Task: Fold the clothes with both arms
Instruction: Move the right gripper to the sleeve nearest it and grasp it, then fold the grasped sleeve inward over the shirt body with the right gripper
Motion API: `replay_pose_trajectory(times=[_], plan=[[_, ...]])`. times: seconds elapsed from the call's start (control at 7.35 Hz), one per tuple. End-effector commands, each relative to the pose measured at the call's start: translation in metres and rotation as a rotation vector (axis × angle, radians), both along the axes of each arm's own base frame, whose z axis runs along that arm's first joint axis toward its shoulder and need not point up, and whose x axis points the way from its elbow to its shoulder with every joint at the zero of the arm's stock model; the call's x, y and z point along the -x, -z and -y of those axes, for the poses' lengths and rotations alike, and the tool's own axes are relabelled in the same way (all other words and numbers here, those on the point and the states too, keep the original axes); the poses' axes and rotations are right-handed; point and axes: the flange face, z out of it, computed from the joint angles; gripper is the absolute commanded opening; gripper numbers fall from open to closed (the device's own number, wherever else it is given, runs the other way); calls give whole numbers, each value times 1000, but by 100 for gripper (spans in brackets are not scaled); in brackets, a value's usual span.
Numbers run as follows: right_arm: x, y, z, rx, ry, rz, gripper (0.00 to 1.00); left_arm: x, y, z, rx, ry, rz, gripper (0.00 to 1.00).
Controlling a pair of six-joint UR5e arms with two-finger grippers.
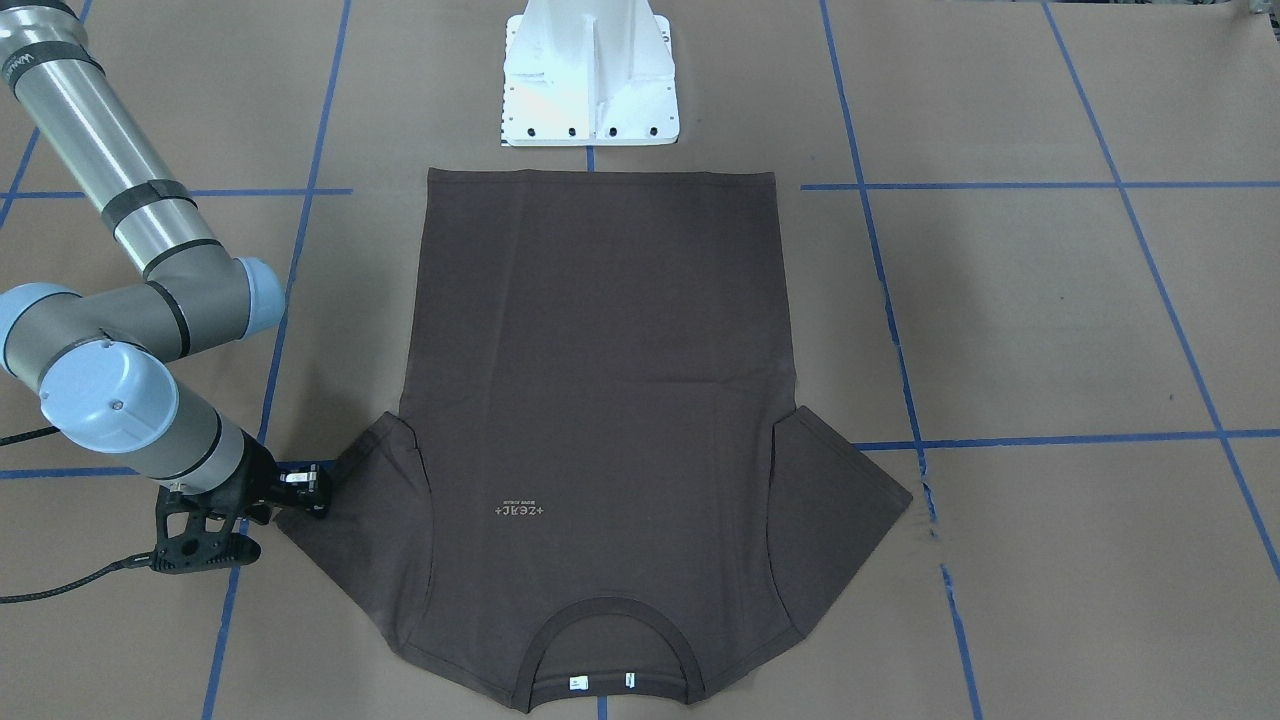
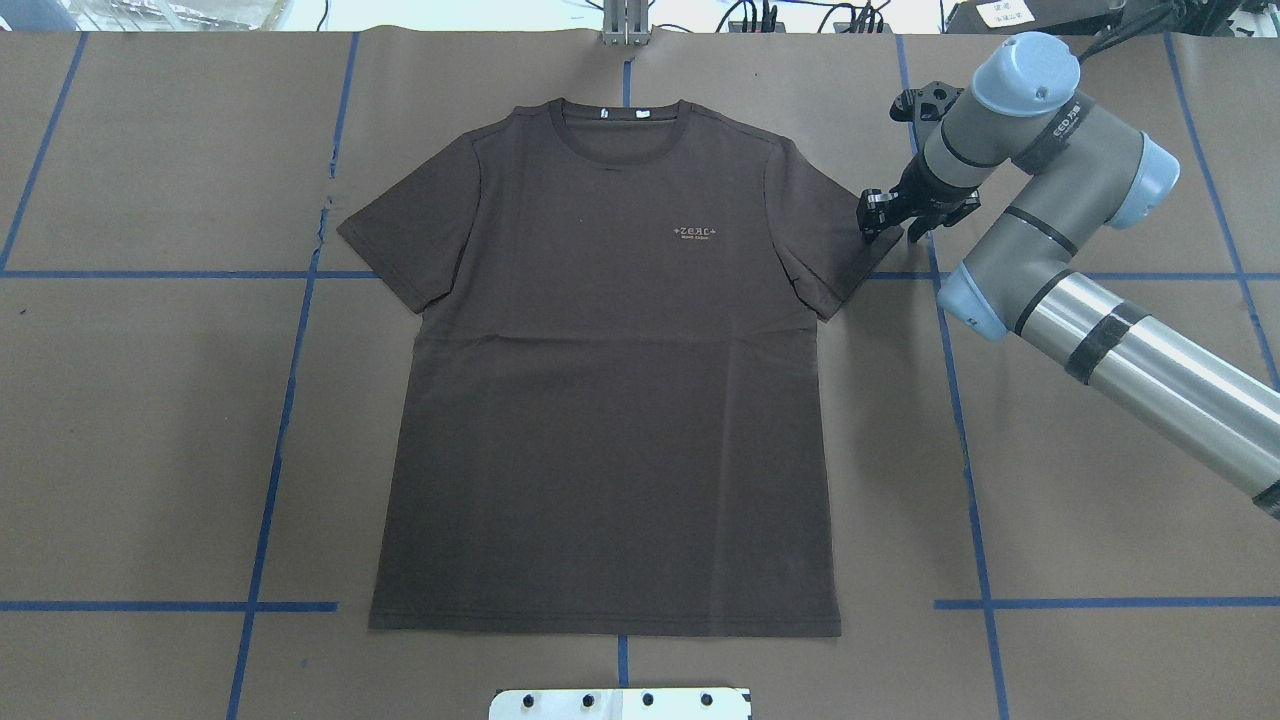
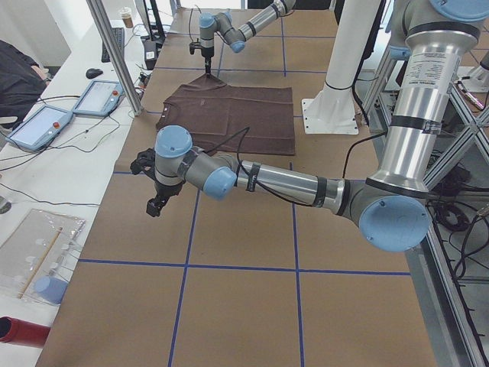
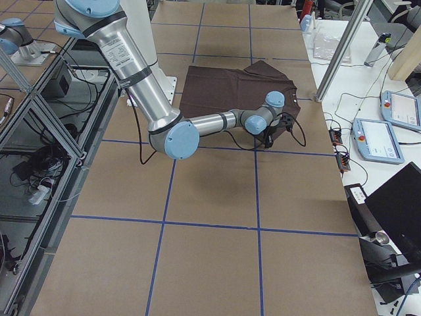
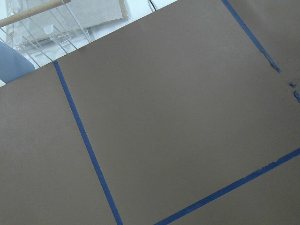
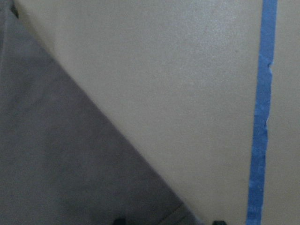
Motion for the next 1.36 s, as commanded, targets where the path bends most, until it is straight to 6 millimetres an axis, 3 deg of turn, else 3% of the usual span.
replay_pose_trajectory(times=[0.0,0.27,0.41,0.68,0.95,1.09,1.22], plan=[[2,9,2,-9,2,6,6,0,0,0,0,0,0,100],[3,16,3,-19,2,14,0,-1,-2,7,6,0,1,100],[7,38,7,-41,3,34,0,-1,-4,10,11,-1,2,100],[24,114,14,-116,7,100,0,-1,-7,12,14,-2,3,100],[76,175,-1,-190,6,113,0,-1,-6,13,14,0,3,100],[111,184,-18,-211,-32,84,0,-1,-5,13,12,-1,2,100],[131,191,-22,-229,-44,64,0,-1,-5,13,13,0,1,100]])
